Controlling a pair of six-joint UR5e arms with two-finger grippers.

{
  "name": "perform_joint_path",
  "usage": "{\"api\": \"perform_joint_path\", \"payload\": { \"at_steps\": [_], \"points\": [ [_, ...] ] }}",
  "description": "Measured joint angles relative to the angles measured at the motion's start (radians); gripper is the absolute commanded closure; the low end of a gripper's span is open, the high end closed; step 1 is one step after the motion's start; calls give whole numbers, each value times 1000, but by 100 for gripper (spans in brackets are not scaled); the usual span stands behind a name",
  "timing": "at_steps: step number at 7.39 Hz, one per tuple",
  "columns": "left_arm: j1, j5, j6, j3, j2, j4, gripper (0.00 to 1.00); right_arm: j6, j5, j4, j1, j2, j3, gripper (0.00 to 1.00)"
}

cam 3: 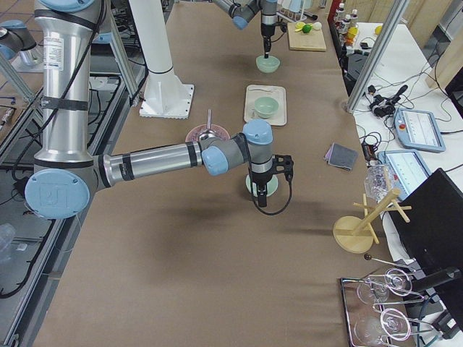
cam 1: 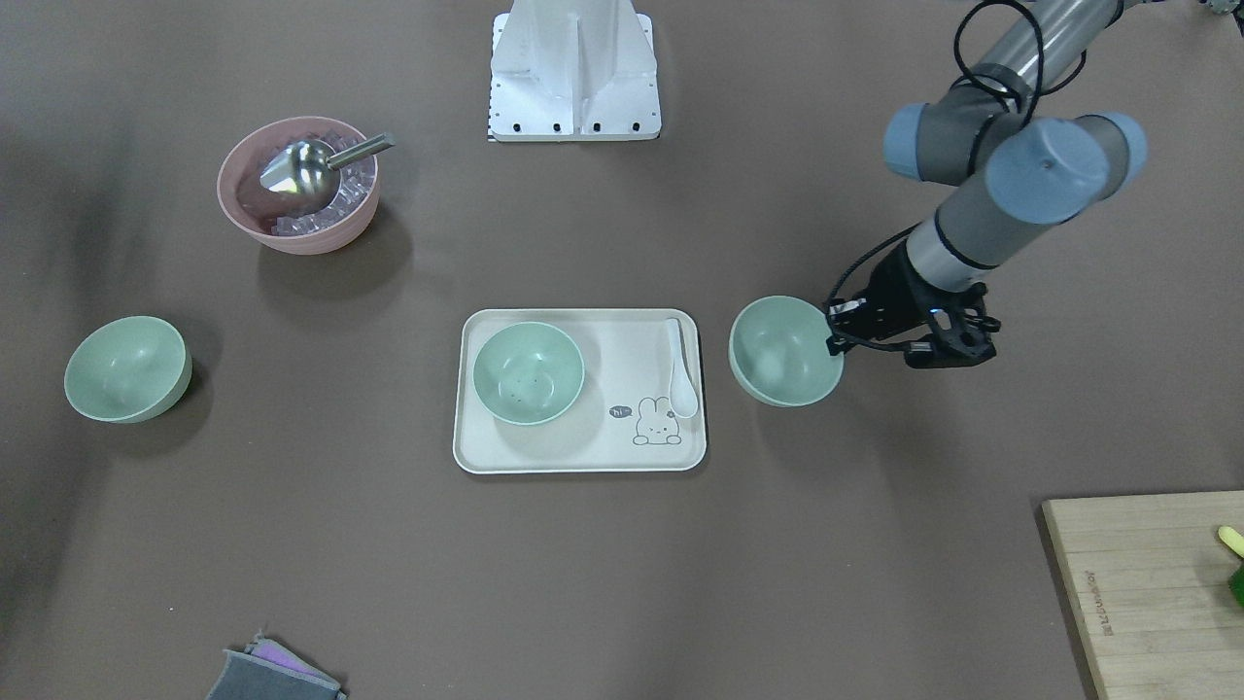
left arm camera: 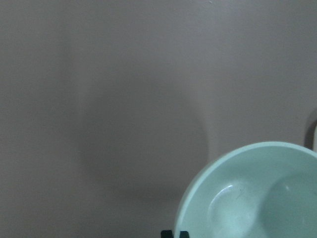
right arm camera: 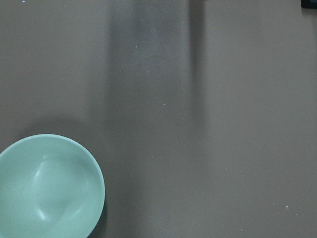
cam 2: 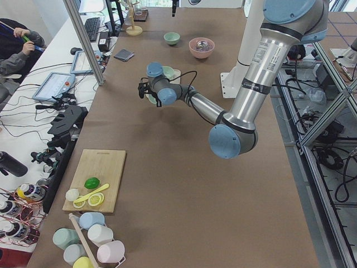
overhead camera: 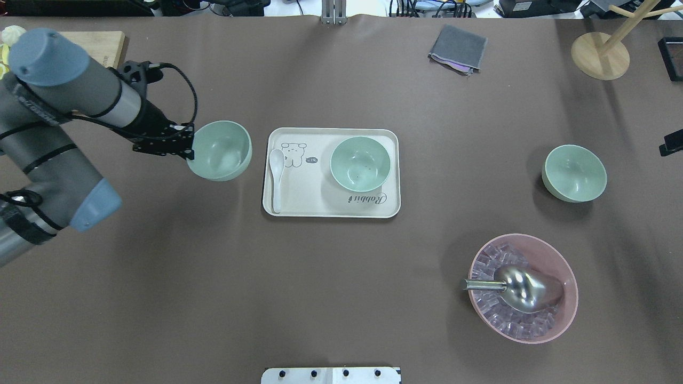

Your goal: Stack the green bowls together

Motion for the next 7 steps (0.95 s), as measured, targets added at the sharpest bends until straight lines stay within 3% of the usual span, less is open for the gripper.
{"api": "perform_joint_path", "payload": {
  "at_steps": [3, 7],
  "points": [
    [92, 54, -135, 14, -190, 147, 100, 1, -1, 0, -2, 0, 0, 0],
    [184, 162, -277, 179, -437, 206, 100, 3, -2, 0, -3, 1, 0, 0]
  ]
}}
